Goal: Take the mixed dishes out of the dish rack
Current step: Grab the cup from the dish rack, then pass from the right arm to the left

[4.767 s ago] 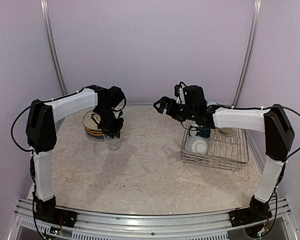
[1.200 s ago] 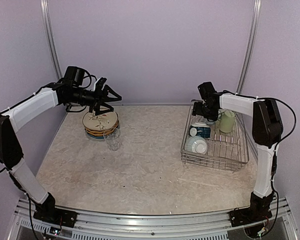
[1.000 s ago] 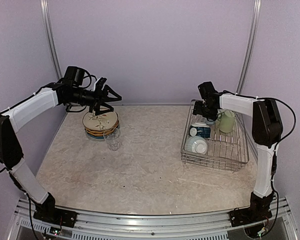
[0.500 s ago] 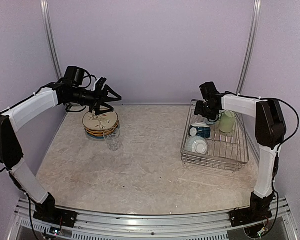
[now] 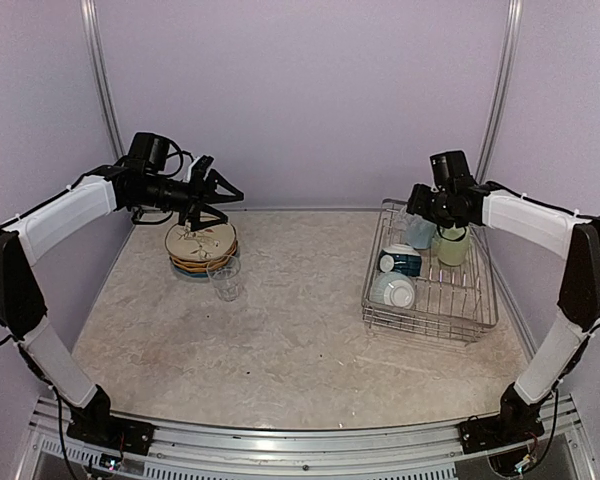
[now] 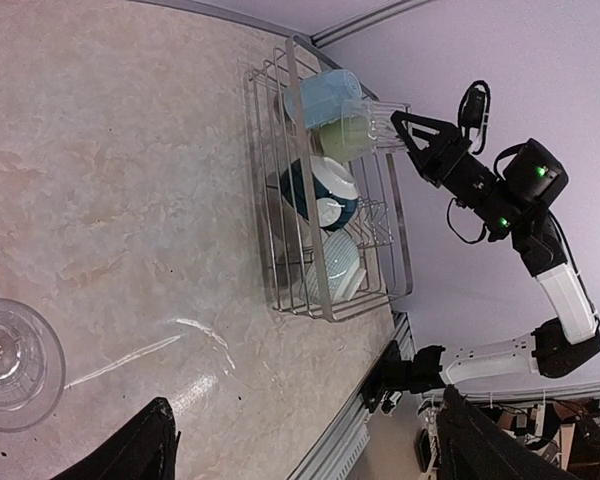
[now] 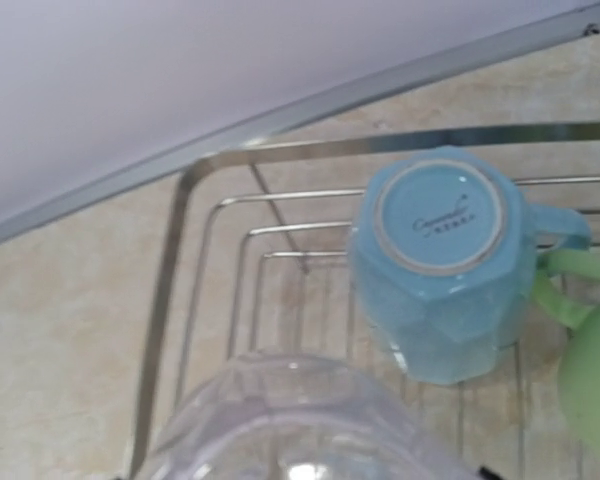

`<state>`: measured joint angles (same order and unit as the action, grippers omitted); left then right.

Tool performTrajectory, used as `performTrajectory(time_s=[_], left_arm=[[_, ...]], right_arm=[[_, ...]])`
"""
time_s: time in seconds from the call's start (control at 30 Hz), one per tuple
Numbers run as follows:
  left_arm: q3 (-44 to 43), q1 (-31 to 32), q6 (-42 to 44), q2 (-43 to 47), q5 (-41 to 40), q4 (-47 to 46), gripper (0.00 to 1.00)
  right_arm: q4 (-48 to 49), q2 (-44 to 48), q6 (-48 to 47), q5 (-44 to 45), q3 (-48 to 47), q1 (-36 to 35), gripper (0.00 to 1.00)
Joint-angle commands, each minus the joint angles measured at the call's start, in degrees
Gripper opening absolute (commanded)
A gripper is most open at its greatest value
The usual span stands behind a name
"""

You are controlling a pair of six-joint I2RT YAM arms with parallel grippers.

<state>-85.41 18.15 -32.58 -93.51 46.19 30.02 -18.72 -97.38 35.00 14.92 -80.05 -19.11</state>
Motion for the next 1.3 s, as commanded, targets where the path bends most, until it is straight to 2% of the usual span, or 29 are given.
performTrajectory(time_s=[0.0,0.2,0.37,0.57,0.9,1.27], left_arm=[[0.6,0.1,-1.2,0.7,1.8,-1.0,0.85],[1.3,-0.5,-2.9,0.5,4.1,-2.7,0.85],[2.4,-1.6,-5.0,0.4,7.3,-5.5,0.84],[5.9,-3.7,-12.9,-0.2,15.2,-15.7,0.84],[10.9,-5.7,-28.5,-4.5,25.5,-36.4,0.84],[13.1,-6.3,-36.0,-6.4,28.3,-46.2,0.79]], right_arm=[[9.0,5.9,1.2,-4.7,5.4,0.0,0.16],[21.9,8.4,4.0,-16.9,8.8,-0.6,0.05],[29.5,7.2,5.4,-22.5,8.3,-3.5,0.01],[43.0,0.3,9.8,-33.8,7.0,-7.5,0.0],[55.3,-12.1,11.2,-40.2,-0.9,-15.7,0.0],[60.5,-20.2,13.7,-44.8,-6.9,-19.6,0.0]])
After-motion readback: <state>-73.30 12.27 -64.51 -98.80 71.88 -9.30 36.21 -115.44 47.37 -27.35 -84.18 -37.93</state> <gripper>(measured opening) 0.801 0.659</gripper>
